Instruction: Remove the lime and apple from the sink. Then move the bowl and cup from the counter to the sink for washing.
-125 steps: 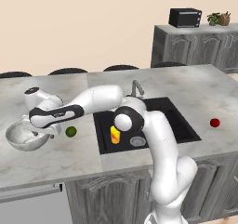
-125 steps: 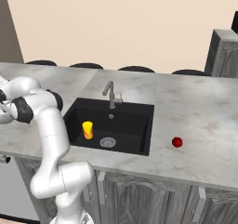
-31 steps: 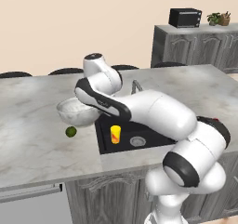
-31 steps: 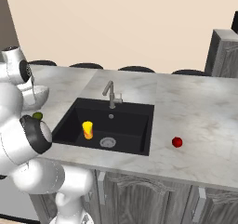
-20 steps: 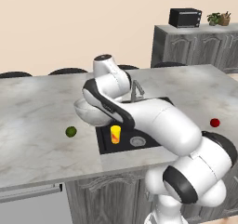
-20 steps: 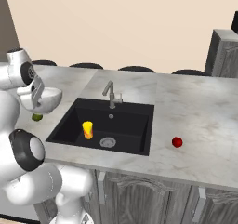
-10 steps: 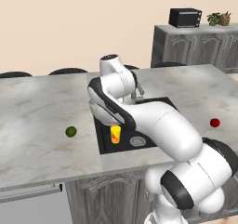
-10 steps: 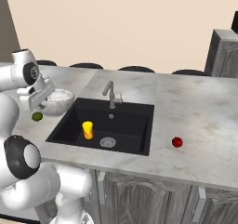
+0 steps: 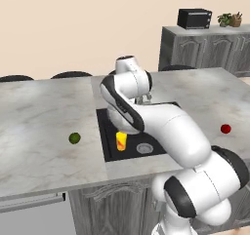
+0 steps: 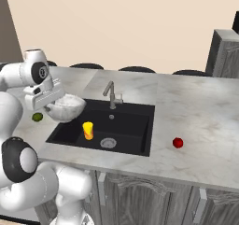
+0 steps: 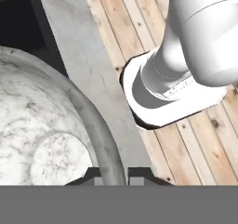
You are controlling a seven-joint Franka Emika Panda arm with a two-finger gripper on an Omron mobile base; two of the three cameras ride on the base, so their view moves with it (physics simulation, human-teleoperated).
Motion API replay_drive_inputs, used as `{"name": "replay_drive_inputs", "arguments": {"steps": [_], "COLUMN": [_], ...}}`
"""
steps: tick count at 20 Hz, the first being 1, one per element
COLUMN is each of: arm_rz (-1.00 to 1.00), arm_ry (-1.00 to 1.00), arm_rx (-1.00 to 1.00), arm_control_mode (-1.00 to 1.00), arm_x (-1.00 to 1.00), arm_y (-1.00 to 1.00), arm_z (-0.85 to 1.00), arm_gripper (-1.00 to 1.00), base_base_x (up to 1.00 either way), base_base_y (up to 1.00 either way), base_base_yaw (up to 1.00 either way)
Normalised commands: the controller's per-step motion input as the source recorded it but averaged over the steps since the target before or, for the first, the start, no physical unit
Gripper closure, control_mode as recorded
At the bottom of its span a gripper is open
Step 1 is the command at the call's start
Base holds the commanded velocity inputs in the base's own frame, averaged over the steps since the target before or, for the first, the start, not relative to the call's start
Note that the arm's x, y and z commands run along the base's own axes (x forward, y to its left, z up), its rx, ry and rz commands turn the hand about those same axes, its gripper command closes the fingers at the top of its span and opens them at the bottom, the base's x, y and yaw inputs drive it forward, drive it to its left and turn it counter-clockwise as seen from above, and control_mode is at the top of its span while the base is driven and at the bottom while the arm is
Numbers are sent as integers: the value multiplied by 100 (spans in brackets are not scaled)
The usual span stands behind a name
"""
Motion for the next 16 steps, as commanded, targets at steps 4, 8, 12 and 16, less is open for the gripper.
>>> {"name": "replay_drive_inputs", "arguments": {"steps": [4, 8, 12, 16], "arm_rz": [-32, -31, -29, -25], "arm_ry": [11, 2, 2, 1], "arm_rx": [0, -1, -1, 0], "arm_control_mode": [-100, -100, -100, -100], "arm_x": [-5, -6, -6, -12], "arm_y": [-6, -10, -18, -20], "arm_z": [0, -1, 0, -3], "arm_gripper": [100, 100, 100, 100], "base_base_x": [0, 0, 0, 0], "base_base_y": [0, 0, 0, 0], "base_base_yaw": [0, 0, 0, 0]}}
